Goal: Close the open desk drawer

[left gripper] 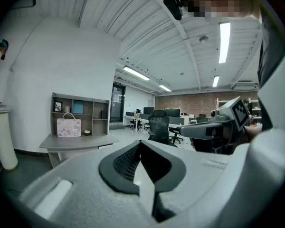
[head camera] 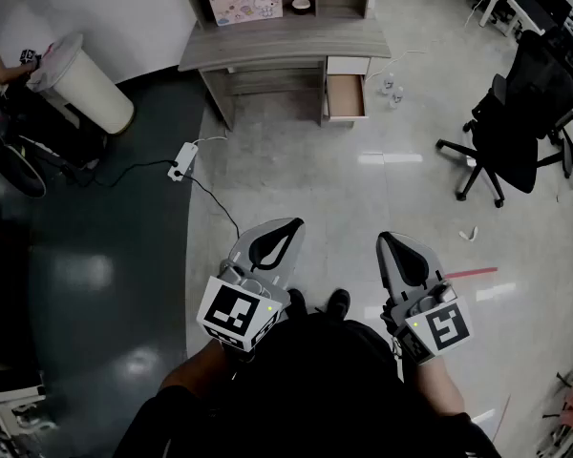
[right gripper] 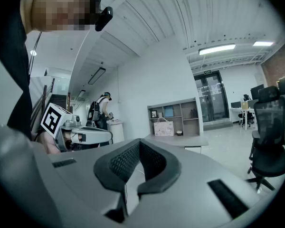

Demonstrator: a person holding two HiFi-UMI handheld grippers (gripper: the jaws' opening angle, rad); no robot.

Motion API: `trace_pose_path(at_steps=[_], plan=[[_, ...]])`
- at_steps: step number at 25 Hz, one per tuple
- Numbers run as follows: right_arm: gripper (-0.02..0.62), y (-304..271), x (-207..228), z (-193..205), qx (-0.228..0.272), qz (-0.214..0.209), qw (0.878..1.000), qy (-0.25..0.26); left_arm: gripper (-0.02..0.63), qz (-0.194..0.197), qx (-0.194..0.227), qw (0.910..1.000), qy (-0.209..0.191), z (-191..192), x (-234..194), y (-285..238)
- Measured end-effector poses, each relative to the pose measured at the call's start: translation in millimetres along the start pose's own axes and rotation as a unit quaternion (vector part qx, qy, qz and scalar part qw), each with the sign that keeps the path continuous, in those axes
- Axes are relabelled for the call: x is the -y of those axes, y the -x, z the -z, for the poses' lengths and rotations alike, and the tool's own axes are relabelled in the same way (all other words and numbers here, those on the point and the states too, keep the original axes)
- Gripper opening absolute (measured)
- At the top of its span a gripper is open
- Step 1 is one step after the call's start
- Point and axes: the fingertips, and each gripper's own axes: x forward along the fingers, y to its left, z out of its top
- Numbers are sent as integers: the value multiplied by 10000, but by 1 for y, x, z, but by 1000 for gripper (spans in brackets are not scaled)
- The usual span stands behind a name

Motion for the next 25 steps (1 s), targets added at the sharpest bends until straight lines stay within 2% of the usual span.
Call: trace_pose_path(at_steps=[9,12,15,20,25], plan=[[11,13,30,3,178,87,9997,-134,8,-50,-31,10000,18,3,12,-23],[12,26,35,-4,318,-43,9995,12,8,-93,-25,10000,2,1,21,-30],[12,41,46,-7,411,-148,9990,-98,6,-176,-128,9997,-52,5,27,-36],[12,61,74,6,299,-108,9991,-292,8,-334,-162,9993,-45,8,33,-48],[12,64,101,15,183,-55,9984,-532,8,-215,-155,9996,-44,5,42,-79]])
